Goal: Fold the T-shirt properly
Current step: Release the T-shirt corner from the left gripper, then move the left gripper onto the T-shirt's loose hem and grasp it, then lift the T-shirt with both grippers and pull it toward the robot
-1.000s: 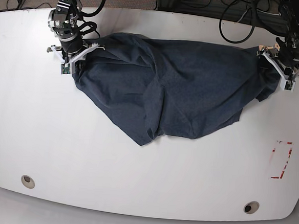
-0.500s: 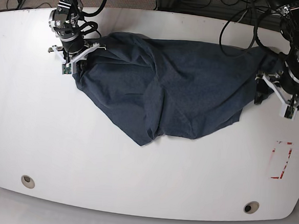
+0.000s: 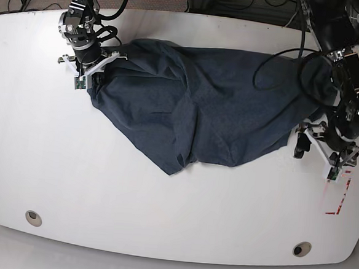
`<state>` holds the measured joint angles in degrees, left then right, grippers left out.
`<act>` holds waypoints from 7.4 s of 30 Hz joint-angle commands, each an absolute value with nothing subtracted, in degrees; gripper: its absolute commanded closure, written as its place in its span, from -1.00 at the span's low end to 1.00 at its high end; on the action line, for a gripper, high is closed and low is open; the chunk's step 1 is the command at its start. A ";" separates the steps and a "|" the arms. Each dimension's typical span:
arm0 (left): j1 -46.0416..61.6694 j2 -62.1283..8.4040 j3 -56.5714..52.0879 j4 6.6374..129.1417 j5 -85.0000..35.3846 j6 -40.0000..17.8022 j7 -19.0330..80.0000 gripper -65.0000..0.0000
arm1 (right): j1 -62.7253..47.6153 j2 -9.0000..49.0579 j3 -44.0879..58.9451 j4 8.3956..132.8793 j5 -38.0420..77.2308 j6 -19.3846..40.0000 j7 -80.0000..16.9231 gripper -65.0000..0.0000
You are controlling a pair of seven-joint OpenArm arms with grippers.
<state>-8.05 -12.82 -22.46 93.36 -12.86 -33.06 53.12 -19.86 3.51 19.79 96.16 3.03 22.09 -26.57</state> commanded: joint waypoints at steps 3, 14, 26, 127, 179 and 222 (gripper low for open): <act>-12.88 -13.49 -20.00 86.73 -13.67 -33.19 51.82 -0.71 | -19.21 3.65 19.74 96.31 2.68 22.02 -27.82 0.89; -19.74 -12.35 -15.16 69.41 -13.93 -33.19 51.30 -0.71 | -18.15 3.65 19.82 96.31 2.68 22.02 -27.82 0.89; -19.74 -10.07 -5.93 68.09 -13.76 -33.19 45.58 -0.71 | -17.98 3.65 19.74 96.31 2.68 22.11 -27.82 0.90; -8.84 -11.03 -17.98 103.78 -11.91 -33.10 58.95 1.00 | -9.89 6.64 20.18 92.35 2.68 22.11 -28.18 0.90; -60.26 -11.12 -17.98 111.52 -11.47 -29.41 71.43 1.00 | 52.53 23.96 8.66 87.69 2.77 26.77 -41.80 0.89; -66.86 -13.05 -18.33 102.29 -11.65 -29.32 70.11 1.00 | 64.48 28.35 0.75 84.18 2.77 26.86 -44.26 0.89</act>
